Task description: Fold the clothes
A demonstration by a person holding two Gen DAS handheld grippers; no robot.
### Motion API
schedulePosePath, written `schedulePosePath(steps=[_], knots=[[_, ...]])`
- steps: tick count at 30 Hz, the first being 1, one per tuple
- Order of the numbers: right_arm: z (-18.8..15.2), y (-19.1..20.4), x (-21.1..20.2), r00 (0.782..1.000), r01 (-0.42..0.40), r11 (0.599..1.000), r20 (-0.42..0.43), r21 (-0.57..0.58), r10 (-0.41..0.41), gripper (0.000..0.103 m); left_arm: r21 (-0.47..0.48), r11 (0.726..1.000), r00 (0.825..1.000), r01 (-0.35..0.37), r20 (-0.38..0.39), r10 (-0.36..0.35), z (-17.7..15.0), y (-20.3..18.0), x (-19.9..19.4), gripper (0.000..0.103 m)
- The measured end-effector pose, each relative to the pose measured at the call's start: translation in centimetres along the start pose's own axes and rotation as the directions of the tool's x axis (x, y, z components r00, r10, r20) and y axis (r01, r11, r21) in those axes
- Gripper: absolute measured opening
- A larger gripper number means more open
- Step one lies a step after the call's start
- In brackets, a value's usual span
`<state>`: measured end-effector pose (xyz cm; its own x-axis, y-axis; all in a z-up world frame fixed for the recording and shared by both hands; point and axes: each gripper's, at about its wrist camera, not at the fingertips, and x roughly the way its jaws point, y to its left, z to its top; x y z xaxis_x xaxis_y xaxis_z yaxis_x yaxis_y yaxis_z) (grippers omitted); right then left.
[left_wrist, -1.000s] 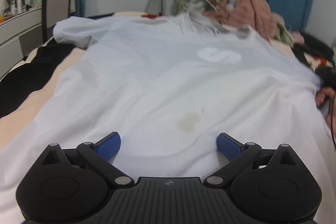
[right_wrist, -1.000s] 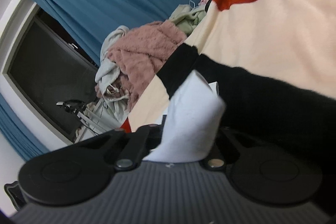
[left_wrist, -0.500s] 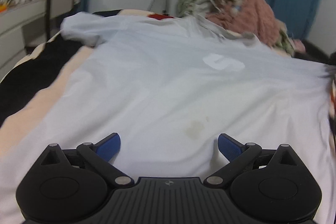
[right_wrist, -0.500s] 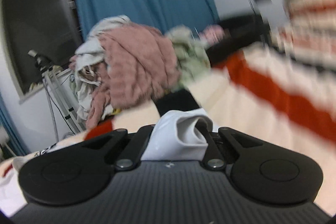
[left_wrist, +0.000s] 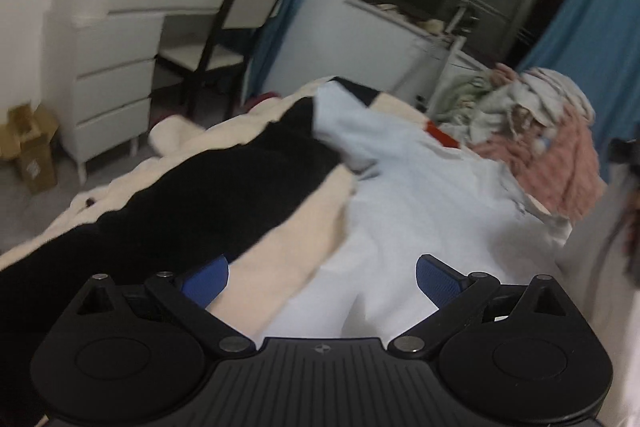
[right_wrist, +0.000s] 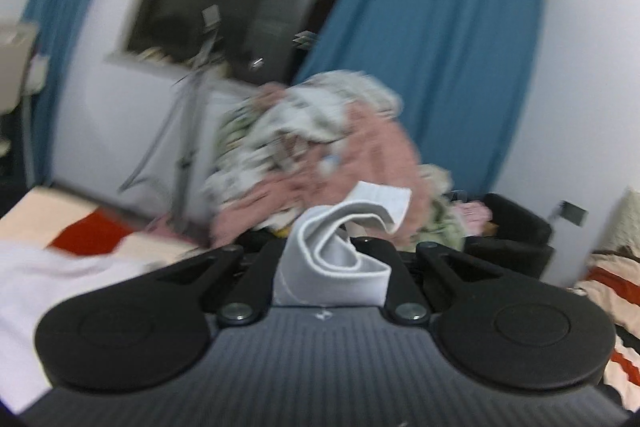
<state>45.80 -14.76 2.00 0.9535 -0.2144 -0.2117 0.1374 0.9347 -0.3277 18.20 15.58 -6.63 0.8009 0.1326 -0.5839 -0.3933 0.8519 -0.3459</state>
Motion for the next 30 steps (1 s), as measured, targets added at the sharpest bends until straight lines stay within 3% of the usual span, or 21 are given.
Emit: schedulePosePath(steps=[6,7,8,10,14,17,25,30], knots=[[-3.0,11.1,0.9,0.989,-0.150,0.979,-0.029,-0.135,0.147,0.009,-0.008,1.000,1.000,-0.011,-0.021,0.011,-0.2,0.4,1.8,0.101],[-3.2,11.8,1.1,0.982,-0.187,0.975,-0.040,-0.118,0.184,0.024,-0.002,1.000,1.000,-0.010,-0.021,0.010,-0.3,0.4,1.9,0.101],[-3.2,12.0,1.0,0.974,-0.227,0.970,-0.043,-0.089,0.224,0.055,0.004,1.000,1.000,-0.008,-0.020,0.008,-0.5,0.3,2.1,0.101],[-3.4,11.8,0.4,0.952,-0.306,0.952,-0.031,-0.018,0.305,0.094,0.015,1.000,1.000,-0.010,-0.024,0.010,-0.7,0.0,2.5,0.101],[-2.8,9.0,-1.7,0.919,-0.388,0.914,-0.027,0.114,0.394,0.096,0.037,0.999,1.000,0.000,-0.024,0.001,-1.1,-0.7,2.9,0.101],[-2.7,4.9,-4.7,0.909,-0.405,0.890,-0.017,0.209,0.417,0.096,0.066,0.998,1.000,0.005,-0.024,-0.003,-1.4,-1.4,2.9,0.101],[-7.5,-5.6,-19.4,0.907,-0.416,0.871,0.045,0.261,0.419,0.096,0.128,0.990,0.997,0.056,0.037,-0.062,-2.2,-3.1,-0.1,0.101],[-12.3,-9.4,-27.3,0.914,-0.396,0.870,0.030,0.294,0.405,0.096,0.248,0.964,0.992,0.100,0.047,-0.115,-4.5,-5.3,-3.3,0.101]])
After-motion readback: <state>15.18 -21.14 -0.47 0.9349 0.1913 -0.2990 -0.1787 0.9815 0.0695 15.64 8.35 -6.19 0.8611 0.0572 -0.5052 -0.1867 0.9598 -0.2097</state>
